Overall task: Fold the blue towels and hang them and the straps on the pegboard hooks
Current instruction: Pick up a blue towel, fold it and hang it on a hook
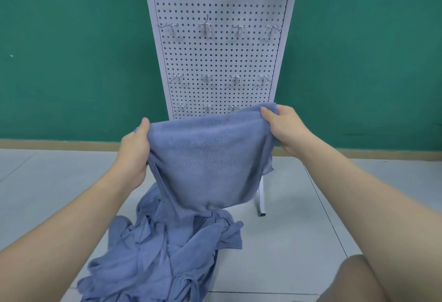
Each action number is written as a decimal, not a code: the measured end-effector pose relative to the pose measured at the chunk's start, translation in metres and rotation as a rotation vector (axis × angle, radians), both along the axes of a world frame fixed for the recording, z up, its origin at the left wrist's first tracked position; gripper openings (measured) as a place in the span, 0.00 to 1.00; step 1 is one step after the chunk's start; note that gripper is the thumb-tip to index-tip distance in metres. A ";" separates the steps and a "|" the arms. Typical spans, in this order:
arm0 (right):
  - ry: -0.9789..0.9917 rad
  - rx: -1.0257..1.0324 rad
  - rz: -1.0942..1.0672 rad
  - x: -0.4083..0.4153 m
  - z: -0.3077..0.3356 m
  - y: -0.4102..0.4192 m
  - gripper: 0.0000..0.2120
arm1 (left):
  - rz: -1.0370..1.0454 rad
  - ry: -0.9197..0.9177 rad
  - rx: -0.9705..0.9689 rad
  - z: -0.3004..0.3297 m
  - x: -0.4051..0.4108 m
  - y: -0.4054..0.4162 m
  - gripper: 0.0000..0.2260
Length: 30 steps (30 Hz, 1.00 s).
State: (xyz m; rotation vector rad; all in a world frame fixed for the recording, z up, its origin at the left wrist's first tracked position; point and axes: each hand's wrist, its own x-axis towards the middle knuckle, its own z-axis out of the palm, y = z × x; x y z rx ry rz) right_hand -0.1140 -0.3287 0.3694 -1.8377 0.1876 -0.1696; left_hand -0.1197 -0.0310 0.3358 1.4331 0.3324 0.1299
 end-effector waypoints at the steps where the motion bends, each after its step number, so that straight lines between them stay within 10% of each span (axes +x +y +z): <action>1: -0.005 0.008 -0.009 0.000 -0.002 0.000 0.19 | 0.002 -0.002 -0.023 0.000 -0.001 0.002 0.18; 13: 0.068 0.171 0.071 -0.010 -0.006 0.000 0.18 | -0.231 -0.008 -0.180 0.002 -0.009 0.024 0.16; 30: 0.060 -0.006 0.007 -0.013 -0.026 -0.047 0.09 | -0.152 -0.154 0.066 -0.011 0.012 -0.015 0.08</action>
